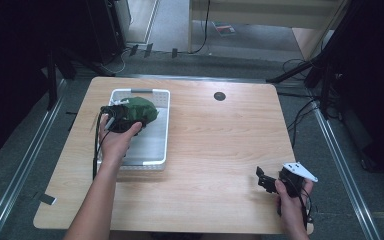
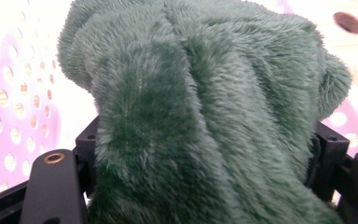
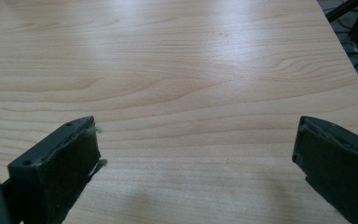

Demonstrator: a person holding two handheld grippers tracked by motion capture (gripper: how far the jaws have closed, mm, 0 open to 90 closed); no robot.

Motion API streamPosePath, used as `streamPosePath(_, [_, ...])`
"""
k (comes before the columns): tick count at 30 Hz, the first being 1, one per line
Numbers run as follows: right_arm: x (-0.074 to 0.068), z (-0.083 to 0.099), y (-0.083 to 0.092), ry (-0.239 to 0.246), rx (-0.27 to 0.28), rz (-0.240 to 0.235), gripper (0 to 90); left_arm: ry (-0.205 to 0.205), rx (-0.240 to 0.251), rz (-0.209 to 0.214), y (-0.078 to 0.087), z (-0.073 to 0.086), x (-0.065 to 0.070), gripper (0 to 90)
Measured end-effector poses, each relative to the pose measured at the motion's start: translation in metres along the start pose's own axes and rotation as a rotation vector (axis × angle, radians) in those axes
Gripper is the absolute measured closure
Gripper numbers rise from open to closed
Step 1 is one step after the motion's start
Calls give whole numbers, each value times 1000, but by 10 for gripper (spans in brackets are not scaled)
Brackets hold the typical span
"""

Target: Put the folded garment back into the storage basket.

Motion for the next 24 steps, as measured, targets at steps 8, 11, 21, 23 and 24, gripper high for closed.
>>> streamPosePath(8, [0, 0, 0, 1, 1, -2, 8, 6, -114, 3, -16, 6, -3, 250])
streamPosePath(11, [0, 0, 0, 0, 2, -1, 8, 18, -165, -11, -20, 8, -5, 249])
streamPosePath(21, [0, 0, 0, -1, 1, 0, 8, 25, -192, 6, -16, 4, -5, 24])
streamPosePath(23, [0, 0, 0, 0, 1, -1, 8, 30, -170, 36, -12, 2, -3, 25])
streamPosePath(24, [0, 0, 0, 1, 1, 0, 8, 26, -165, 48, -10, 2, -2, 25])
Point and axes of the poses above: each handheld gripper's, and its own axes: y roughly backward along the jaws, z roughly out of its underside, x roughly to its right, the point moved 2 cm from there along -y, roughly forward along the jaws, and after that the axes turned 13 degrees about -y, right-handed, at the moved point
